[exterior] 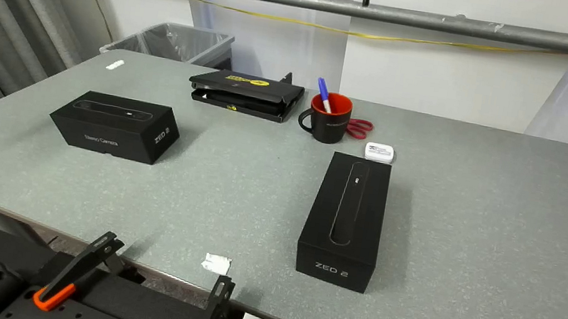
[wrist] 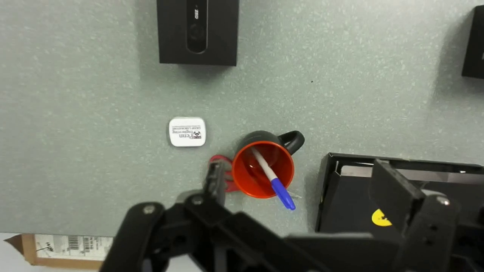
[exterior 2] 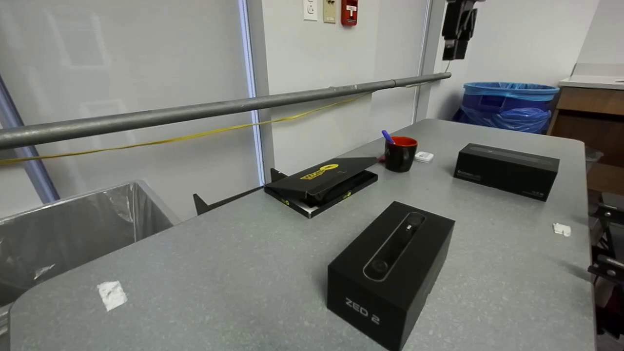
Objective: Remove the marker from the mug and put it on the table
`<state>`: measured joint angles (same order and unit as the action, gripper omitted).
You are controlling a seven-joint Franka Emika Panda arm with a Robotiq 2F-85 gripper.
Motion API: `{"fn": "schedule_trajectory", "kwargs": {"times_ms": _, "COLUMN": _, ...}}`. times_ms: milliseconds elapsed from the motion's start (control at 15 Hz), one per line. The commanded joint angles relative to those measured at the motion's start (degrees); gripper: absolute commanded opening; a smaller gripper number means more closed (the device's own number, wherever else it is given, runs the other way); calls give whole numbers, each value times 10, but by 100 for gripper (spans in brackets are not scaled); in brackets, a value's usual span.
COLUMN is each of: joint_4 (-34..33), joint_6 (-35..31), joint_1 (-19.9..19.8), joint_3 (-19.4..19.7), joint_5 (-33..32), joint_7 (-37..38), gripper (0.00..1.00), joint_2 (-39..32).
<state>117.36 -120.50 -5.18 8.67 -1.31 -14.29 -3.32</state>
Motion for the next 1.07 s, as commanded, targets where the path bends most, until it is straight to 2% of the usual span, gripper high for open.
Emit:
{"fn": "schedule_trajectory", "kwargs": {"times_ms": 0, "joint_4": -90, "joint_6": 16, "joint_1": -10, "joint_3": -18, "joint_5": 34, "joint_7": -16, "gripper": 100, "joint_2": -95}}
{"fn": "schedule_trajectory", "kwargs": {"times_ms": 67, "joint_4": -104, "joint_6": 34, "joint_1": -10, "joint_3": -20, "joint_5": 25, "joint_7": 6, "gripper": 100, "joint_2": -102}}
{"fn": "schedule_trajectory", "kwargs": {"times_ms": 133, "joint_4": -52, "joint_6": 2, "joint_1": -9, "joint_3": -21, "joint_5": 10, "joint_7": 3, "gripper": 100, "joint_2": -74}}
{"fn": "schedule_trajectory", "kwargs": {"times_ms": 533, "joint_4": -86, "joint_6": 14, "joint_1": -12, "joint_3": -23, "joint_5": 9, "joint_7": 5, "gripper": 100, "joint_2": -97}}
{"fn": "schedule_trajectory", "kwargs": {"times_ms": 1000, "joint_4": -133, "joint_6": -57, "joint_1": -8, "joint_3": -38, "joint_5": -31, "joint_7": -23, "gripper": 100, "joint_2": -202}}
